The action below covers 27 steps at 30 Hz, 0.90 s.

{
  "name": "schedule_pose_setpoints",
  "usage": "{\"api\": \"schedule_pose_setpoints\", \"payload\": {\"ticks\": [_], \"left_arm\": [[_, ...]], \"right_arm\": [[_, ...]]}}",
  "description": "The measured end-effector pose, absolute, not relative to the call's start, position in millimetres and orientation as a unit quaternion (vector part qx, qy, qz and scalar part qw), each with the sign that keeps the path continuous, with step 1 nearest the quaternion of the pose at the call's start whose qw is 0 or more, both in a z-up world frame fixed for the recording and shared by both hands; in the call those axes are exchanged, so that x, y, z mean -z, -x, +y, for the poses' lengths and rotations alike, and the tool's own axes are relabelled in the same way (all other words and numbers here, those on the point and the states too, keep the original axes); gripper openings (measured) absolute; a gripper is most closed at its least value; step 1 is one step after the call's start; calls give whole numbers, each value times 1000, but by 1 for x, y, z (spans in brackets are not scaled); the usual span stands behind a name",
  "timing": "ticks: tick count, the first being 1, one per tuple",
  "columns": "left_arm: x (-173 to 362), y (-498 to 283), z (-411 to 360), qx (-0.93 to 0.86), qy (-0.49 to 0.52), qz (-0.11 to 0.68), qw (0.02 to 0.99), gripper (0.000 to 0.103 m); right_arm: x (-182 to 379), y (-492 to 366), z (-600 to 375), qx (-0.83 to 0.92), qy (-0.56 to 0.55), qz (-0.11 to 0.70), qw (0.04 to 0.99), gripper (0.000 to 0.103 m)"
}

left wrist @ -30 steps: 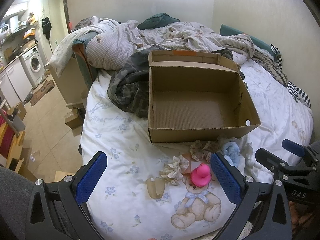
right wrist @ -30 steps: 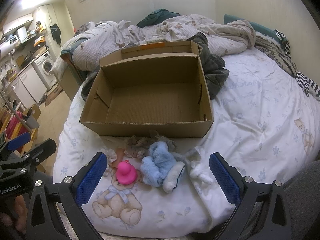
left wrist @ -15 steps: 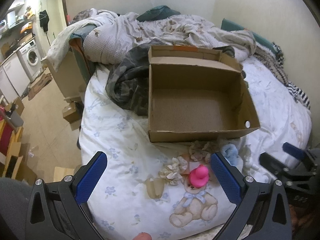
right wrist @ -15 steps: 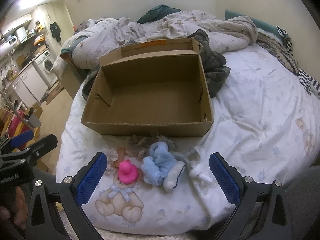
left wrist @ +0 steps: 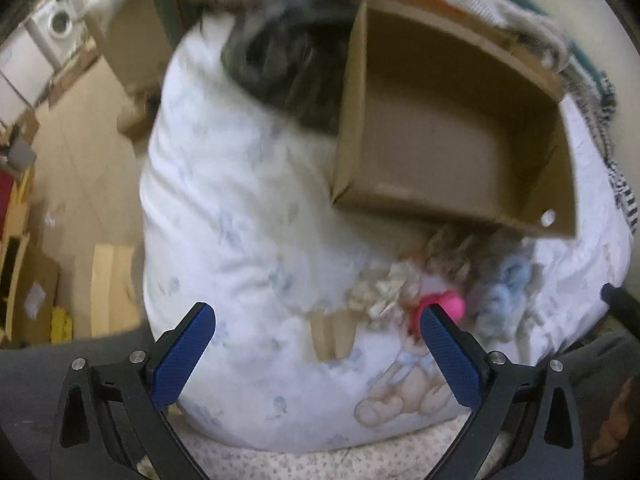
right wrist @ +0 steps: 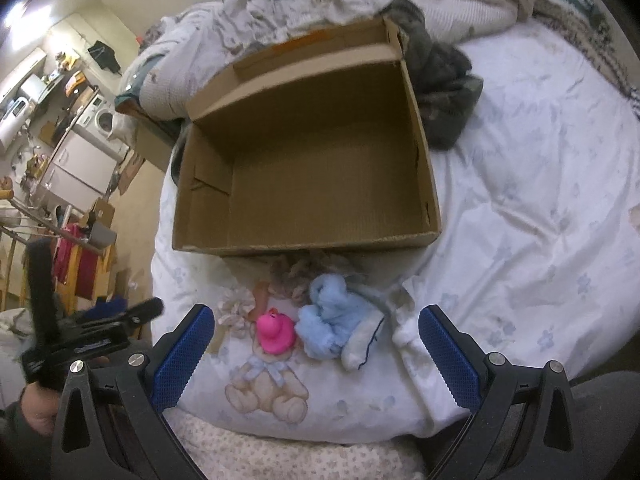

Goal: Organize soft objects
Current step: 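Grasp the light-blue plush with the right gripper while the left gripper grasps the small tan item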

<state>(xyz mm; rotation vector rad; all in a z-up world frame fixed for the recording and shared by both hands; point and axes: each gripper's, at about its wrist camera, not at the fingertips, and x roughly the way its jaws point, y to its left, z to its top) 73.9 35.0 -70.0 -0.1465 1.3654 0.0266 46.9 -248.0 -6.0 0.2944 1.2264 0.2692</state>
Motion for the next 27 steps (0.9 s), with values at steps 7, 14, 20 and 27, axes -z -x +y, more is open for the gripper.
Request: {"api": "schedule_pose_setpoints", "payload": {"ticks": [7, 14, 20, 27], "left_arm": [[128, -73, 29, 0, 99, 694, 713, 61], [160, -76, 22, 3, 84, 714, 695, 32], [158, -70, 29, 14, 104, 708, 698, 13], [113, -49, 40, 18, 111, 675, 729, 12]], "right_arm": [[37, -51, -256, -125, -164, 602, 771, 103], [56, -57, -264, -127, -195, 613, 755, 103], [74, -63, -270, -132, -234, 634, 725, 103], [95, -66, -253, -143, -261, 662, 688, 91]]}}
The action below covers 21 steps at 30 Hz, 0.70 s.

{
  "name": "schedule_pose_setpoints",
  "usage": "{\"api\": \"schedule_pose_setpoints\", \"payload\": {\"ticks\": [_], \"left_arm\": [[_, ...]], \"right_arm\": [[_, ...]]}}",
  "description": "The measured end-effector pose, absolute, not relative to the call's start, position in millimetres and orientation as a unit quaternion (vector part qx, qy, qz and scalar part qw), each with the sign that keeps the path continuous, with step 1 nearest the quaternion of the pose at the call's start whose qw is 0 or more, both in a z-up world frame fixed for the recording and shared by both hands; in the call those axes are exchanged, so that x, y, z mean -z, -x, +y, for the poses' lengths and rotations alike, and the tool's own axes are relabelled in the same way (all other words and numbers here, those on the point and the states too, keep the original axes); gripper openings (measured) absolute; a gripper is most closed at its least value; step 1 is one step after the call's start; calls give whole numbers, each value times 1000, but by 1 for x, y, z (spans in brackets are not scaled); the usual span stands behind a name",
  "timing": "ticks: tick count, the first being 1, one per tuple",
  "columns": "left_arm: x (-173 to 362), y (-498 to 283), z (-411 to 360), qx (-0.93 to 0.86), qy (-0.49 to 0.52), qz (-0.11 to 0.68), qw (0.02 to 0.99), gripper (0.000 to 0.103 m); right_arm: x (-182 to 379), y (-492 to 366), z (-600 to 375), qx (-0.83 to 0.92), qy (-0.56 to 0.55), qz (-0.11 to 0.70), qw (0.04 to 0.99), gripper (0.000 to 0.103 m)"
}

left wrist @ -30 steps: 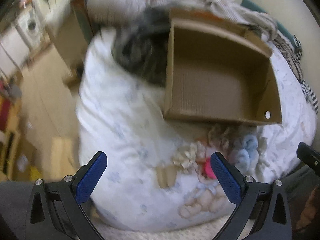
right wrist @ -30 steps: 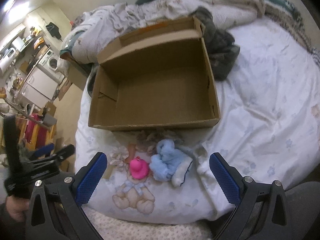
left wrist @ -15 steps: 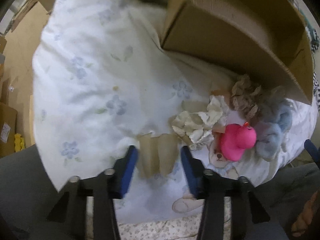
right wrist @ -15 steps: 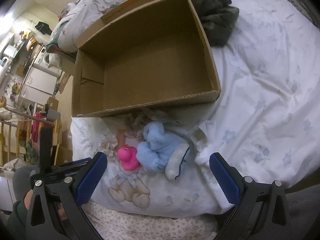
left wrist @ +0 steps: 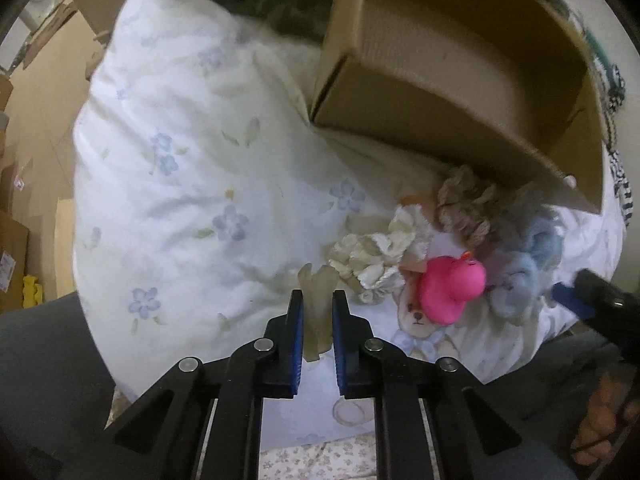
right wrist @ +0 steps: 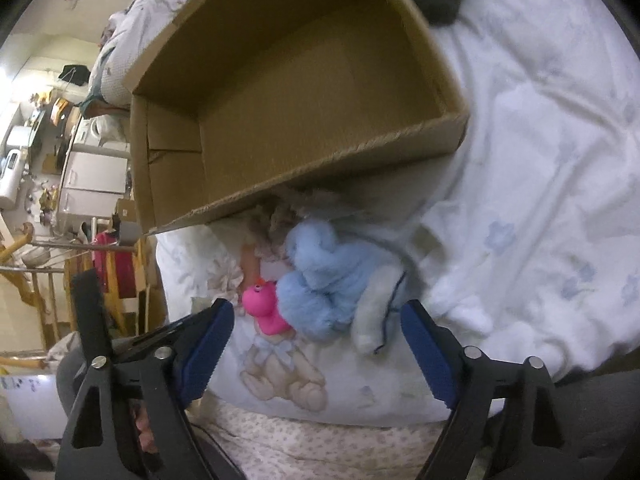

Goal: Organize soft objects
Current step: 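Grasp the light-blue plush with the right gripper while the left gripper grasps the small tan item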

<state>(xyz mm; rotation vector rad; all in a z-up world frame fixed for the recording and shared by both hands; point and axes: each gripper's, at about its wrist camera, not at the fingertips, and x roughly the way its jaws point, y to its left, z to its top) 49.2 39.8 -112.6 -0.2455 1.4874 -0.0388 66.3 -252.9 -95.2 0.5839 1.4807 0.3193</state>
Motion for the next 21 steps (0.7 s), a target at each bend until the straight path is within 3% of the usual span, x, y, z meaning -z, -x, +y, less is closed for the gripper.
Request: {"api": "schedule_pose_setpoints", "payload": {"ticks": [11, 13, 15, 18, 21], "left_arm": [[72, -37, 40, 20, 99, 640, 761, 12], [69, -45, 36, 21, 96, 637, 765, 12], [67, -43, 25, 21, 93, 631, 770, 12], [59, -38, 17, 22, 90, 621, 778, 12], [45, -33, 16, 25, 91, 608, 789, 12]], "right_arm": [[132, -75, -227, -96, -207, 695, 682, 90], [132, -75, -223, -98, -188, 694, 688, 71], [129, -73, -222, -97, -175, 689, 696, 42], [115, -70, -224, -109, -190, 678, 702, 33], [90, -63, -228, -135, -204, 659, 711, 31]]}}
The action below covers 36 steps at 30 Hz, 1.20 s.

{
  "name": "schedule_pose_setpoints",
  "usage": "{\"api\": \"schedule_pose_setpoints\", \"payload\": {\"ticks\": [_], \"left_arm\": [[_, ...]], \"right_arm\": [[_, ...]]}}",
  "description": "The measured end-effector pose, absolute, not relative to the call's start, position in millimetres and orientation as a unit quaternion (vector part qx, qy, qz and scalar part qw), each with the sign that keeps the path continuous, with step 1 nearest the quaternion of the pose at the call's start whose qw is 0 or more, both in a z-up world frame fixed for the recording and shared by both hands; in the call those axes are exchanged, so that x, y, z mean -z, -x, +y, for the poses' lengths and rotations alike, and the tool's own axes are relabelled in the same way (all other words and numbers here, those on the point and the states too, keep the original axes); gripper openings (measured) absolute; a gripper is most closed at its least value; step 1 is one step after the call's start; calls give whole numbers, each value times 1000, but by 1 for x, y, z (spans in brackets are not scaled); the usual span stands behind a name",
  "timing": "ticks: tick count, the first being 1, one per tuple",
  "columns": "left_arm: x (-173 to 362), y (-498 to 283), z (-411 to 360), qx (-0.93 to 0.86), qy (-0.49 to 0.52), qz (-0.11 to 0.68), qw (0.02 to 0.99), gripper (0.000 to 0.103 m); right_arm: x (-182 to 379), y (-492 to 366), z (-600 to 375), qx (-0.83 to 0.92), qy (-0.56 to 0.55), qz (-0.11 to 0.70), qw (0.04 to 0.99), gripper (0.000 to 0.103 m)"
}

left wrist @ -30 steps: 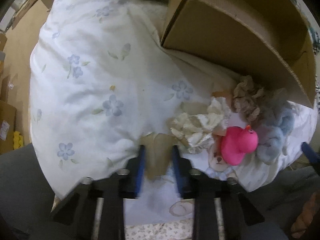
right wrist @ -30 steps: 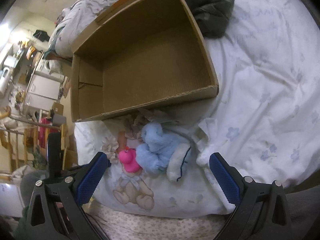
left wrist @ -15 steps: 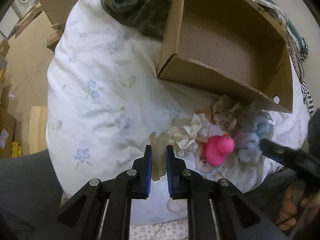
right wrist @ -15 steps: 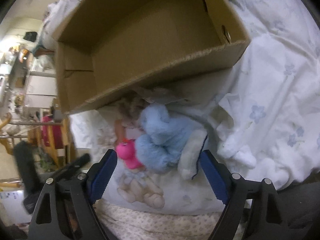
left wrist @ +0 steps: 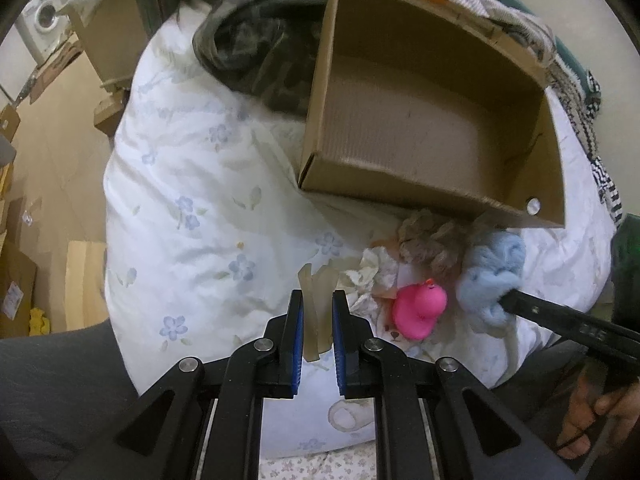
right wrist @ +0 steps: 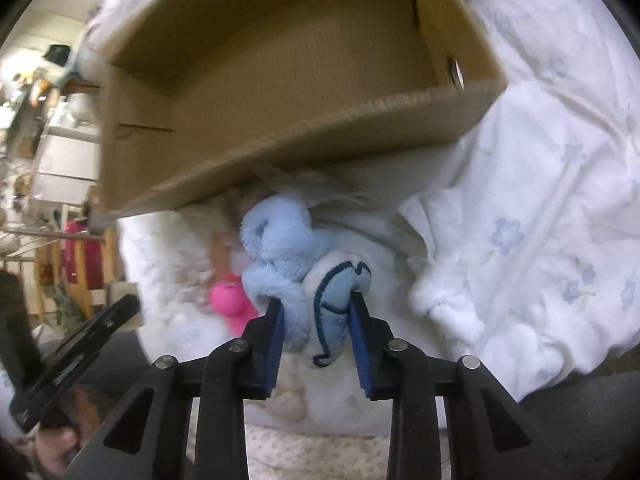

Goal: Organize soft objects
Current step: 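Grasp the light-blue plush with the right gripper while the left gripper grasps the small tan item, then carry the blue plush into the box and open the right gripper while the left releases the tan item there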

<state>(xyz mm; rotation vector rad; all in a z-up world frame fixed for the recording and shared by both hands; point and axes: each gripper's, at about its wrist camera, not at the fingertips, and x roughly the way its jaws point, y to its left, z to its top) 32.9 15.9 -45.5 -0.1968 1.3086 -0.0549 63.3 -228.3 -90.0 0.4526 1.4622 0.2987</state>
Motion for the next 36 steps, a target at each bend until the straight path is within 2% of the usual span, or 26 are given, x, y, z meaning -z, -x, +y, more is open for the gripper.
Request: {"api": "schedule_pose_setpoints", "payload": {"ticks": [9, 15, 24, 31, 36], "left_arm": [[-22, -43, 5, 59, 94, 560, 821, 12], [-43, -72, -8, 66, 56, 535, 840, 12], [-31, -115, -27, 65, 13, 512, 857, 12], [3, -123, -44, 72, -24, 493, 867, 12], [13, -130, -38, 67, 3, 501, 863, 13]], "right_arm": [[14, -53, -242, -211, -250, 586, 742, 31], [-14, -74, -260, -217, -258, 533, 776, 31], [3, -105, -271, -198, -251, 484, 815, 31], [40, -116, -272, -162, -259, 521, 797, 31], [44, -116, -271, -154, -249, 526, 799, 31]]}}
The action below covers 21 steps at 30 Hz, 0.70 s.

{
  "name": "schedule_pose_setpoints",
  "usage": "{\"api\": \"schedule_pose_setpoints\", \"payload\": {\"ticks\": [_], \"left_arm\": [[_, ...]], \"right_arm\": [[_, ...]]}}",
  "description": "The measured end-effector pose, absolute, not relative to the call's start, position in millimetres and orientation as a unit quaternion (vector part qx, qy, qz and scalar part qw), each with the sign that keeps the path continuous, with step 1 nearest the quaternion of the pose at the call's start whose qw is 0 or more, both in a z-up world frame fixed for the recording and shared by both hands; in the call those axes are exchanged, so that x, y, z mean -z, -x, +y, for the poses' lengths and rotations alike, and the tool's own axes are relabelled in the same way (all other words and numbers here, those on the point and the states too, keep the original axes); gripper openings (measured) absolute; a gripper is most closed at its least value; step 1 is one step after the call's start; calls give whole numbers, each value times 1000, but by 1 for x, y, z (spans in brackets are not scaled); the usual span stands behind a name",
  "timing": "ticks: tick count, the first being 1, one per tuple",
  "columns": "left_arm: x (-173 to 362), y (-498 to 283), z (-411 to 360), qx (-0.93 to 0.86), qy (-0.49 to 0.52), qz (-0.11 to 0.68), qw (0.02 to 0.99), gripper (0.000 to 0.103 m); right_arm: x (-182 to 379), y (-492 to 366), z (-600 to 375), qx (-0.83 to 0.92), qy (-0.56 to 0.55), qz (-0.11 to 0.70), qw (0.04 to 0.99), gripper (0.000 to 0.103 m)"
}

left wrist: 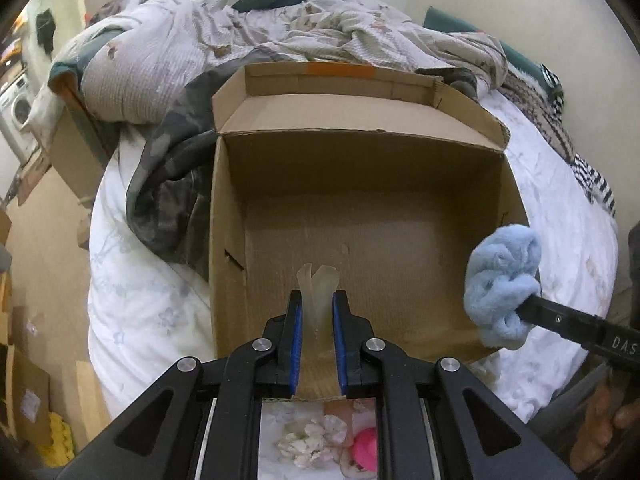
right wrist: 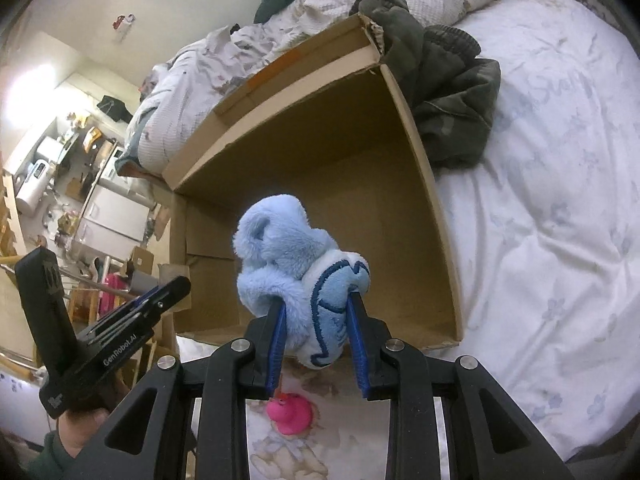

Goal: Organize soft objects
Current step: 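Carry the blue plush into the box and open the right gripper while the left releases the tan item there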

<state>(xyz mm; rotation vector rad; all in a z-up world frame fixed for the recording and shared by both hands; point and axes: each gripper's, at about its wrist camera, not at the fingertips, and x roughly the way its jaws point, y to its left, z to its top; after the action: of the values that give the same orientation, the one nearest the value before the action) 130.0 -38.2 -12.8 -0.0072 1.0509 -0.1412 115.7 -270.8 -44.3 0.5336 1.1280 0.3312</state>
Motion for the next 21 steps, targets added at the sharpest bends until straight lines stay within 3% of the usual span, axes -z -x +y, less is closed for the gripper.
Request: {"api": "schedule_pose_setpoints", "payload": {"ticks": [21], "left_arm": [[12, -128, -33, 66, 28, 493, 867, 16]], "right_arm": [[52, -118, -263, -145, -247, 537, 794, 33]]}}
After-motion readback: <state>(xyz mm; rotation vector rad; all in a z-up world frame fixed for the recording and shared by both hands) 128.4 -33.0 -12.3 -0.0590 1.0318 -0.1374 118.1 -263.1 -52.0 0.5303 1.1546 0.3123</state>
